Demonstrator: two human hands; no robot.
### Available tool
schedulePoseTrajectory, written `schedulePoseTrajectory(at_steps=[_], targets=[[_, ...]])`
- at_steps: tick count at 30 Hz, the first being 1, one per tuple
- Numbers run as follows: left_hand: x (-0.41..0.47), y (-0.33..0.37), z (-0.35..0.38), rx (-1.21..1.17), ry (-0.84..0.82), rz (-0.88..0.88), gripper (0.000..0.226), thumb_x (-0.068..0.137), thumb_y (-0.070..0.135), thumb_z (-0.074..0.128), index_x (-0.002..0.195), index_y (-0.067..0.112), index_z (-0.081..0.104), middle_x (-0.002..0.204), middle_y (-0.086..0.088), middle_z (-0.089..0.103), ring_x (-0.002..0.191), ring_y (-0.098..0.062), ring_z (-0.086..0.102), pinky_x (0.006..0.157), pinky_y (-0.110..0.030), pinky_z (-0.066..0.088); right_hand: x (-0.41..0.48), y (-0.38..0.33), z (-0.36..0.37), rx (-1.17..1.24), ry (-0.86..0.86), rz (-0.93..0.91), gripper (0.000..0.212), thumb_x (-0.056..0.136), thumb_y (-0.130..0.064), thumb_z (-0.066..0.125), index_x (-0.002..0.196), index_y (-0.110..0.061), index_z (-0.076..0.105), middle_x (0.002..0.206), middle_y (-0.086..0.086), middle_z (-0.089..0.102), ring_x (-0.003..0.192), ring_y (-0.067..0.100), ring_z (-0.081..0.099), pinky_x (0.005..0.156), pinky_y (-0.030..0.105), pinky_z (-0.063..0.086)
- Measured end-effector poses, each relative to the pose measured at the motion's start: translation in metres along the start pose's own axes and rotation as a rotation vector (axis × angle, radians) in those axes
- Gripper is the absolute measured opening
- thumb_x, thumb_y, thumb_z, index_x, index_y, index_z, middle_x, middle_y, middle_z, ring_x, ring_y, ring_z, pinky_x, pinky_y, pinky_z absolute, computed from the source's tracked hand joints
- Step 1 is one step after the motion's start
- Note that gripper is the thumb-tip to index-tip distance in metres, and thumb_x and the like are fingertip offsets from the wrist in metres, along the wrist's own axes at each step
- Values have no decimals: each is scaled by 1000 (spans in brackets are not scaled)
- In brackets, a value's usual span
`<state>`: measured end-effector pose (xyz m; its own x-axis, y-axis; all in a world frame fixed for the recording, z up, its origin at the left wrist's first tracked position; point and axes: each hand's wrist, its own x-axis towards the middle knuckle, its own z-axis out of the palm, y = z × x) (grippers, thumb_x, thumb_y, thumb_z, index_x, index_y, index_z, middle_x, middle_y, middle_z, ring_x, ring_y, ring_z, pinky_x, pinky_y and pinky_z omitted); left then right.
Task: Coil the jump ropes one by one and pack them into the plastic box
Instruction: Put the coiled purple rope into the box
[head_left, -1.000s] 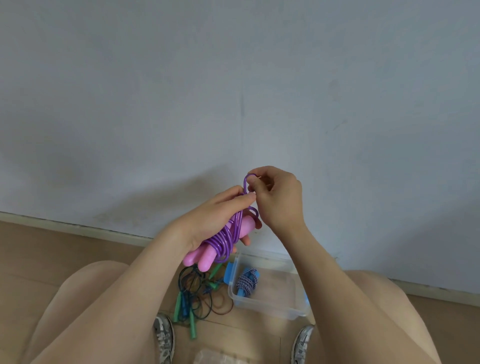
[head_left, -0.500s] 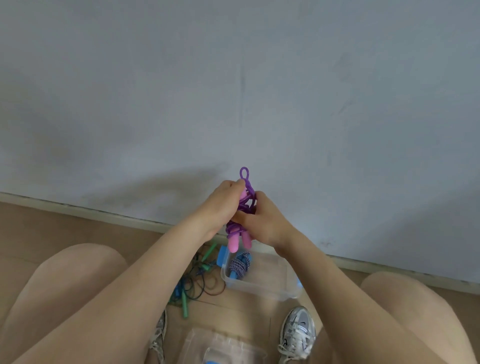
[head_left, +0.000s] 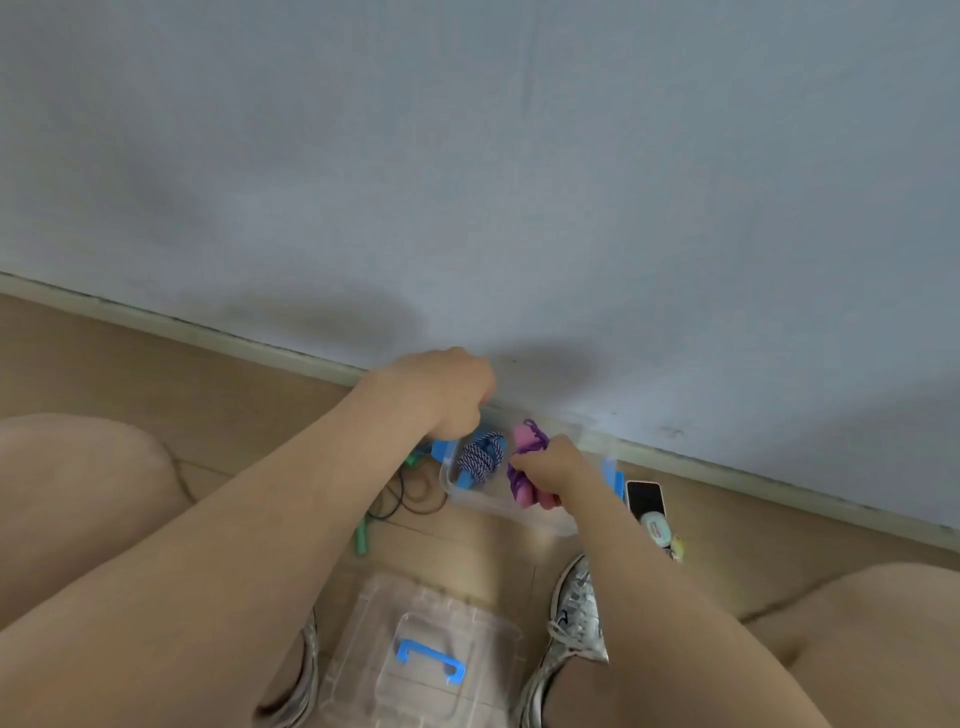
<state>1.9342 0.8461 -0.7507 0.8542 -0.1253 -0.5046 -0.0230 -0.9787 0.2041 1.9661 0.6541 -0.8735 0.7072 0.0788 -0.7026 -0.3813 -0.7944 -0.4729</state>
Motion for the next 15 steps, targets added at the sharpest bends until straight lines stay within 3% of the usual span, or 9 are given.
schedulePoseTrajectory(at_steps=[2, 4, 6, 8, 11, 13, 15], targets=[[9, -5, 4, -33, 3, 28, 36, 92, 7, 49, 120, 18, 69, 120, -10, 65, 108, -32, 64, 94, -50, 57, 16, 14, 12, 16, 18, -1, 23, 93, -15, 59, 71, -9, 63, 54, 10, 65, 45, 23, 53, 56, 33, 48], [17, -11, 8, -54, 11, 41, 34, 95, 9, 47, 118, 18, 70, 121, -11, 68, 104, -28, 63, 95, -51, 56, 35, 25, 21, 85, 72, 32, 22, 97, -17, 60, 76, -13, 58, 63, 10, 67, 58, 28, 61, 65, 38, 56], [23, -18, 11, -63, 17, 34, 33, 96, 10, 45, 116, 14, 71, 119, -14, 70, 97, -25, 59, 94, -49, 56, 55, 33, 29, 183, 114, 94, 15, 97, -22, 65, 98, -8, 58, 80, 15, 71, 61, 29, 67, 60, 38, 61], [26, -24, 13, -53, -12, 22, 33, 99, 10, 45, 120, 14, 71, 121, -14, 70, 98, -26, 59, 90, -42, 53, 78, 44, 40, 223, 115, 123, 43, 90, -29, 72, 120, -6, 51, 96, 19, 73, 70, 32, 73, 54, 40, 62], [31, -34, 17, -20, -74, 4, 27, 102, 11, 46, 115, 13, 70, 115, -10, 68, 99, -27, 60, 80, -32, 47, 118, 66, 62, 161, 126, 65, 45, 87, -30, 72, 117, -12, 43, 106, 13, 66, 99, 37, 70, 88, 54, 61], [36, -40, 22, -22, -106, 0, 17, 102, 10, 46, 98, 17, 61, 99, -10, 58, 85, -24, 49, 73, -31, 39, 120, 63, 71, 210, 81, -7, 31, 83, -19, 64, 111, -9, 53, 96, 14, 66, 90, 36, 70, 89, 57, 60], [36, -44, 24, -25, -133, -16, 15, 101, 9, 46, 96, 23, 51, 94, -5, 49, 79, -22, 41, 65, -30, 35, 118, 55, 78, 345, 19, -51, 39, 79, -5, 55, 117, 2, 55, 83, 16, 62, 69, 31, 66, 73, 56, 62]])
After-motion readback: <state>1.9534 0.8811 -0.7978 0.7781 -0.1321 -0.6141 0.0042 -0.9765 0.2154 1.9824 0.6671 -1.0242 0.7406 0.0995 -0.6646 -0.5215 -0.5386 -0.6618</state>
